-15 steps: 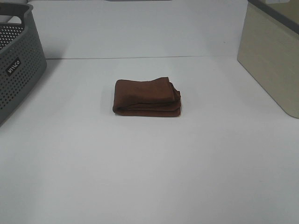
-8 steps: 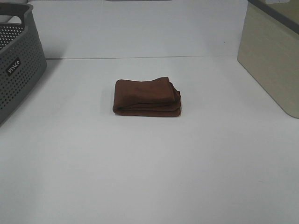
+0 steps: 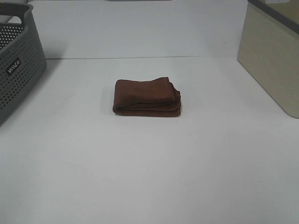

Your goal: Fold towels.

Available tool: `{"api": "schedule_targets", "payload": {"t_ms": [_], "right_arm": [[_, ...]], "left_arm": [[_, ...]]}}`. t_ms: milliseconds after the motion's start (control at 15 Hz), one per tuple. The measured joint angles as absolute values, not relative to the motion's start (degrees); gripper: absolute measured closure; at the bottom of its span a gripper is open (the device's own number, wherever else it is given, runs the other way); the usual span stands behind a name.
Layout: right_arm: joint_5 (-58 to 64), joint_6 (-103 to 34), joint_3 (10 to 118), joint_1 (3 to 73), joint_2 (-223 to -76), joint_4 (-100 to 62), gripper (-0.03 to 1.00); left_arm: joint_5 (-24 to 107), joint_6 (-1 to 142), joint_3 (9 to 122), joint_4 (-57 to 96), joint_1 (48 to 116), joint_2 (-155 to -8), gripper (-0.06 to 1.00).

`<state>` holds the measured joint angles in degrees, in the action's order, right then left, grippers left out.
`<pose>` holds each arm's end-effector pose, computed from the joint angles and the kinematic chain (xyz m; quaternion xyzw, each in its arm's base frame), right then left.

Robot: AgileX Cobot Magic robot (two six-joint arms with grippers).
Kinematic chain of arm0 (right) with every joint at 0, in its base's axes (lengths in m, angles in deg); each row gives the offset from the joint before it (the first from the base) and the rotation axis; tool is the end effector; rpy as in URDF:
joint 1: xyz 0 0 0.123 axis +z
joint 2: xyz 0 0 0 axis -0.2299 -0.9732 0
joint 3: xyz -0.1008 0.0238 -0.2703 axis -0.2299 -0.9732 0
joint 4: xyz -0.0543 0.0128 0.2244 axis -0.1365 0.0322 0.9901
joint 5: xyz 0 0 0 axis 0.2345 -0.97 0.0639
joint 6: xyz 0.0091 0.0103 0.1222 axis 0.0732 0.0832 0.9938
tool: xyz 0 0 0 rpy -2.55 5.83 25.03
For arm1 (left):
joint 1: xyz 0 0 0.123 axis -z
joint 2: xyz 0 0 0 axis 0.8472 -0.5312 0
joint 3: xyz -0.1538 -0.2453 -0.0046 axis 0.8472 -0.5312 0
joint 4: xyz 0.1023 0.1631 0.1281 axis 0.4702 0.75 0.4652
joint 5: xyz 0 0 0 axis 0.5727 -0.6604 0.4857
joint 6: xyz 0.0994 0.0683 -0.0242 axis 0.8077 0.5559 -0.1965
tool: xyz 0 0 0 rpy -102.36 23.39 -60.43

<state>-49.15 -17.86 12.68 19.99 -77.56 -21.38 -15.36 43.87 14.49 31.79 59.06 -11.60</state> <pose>-0.0002 0.0109 0.2536 -0.0978 0.8521 0.0526 0.5115 0.0078 -0.0030 0.2530 0.0650 0.8630 0.0145 0.5008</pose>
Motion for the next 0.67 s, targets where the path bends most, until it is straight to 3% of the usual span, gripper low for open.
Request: {"api": "schedule_targets", "payload": {"t_ms": [267, 667], "right_arm": [[-49.15, -17.86, 12.68, 13.75, -77.56, -21.38, 0.19], [-49.15, -17.86, 12.51, 12.95, -76.35, -21.38, 0.19]], "left_arm": [[-15.25, 43.93, 14.49, 31.79, 56.42, -8.34, 0.36], [-15.25, 43.93, 14.49, 31.79, 56.42, -8.34, 0.36]]}}
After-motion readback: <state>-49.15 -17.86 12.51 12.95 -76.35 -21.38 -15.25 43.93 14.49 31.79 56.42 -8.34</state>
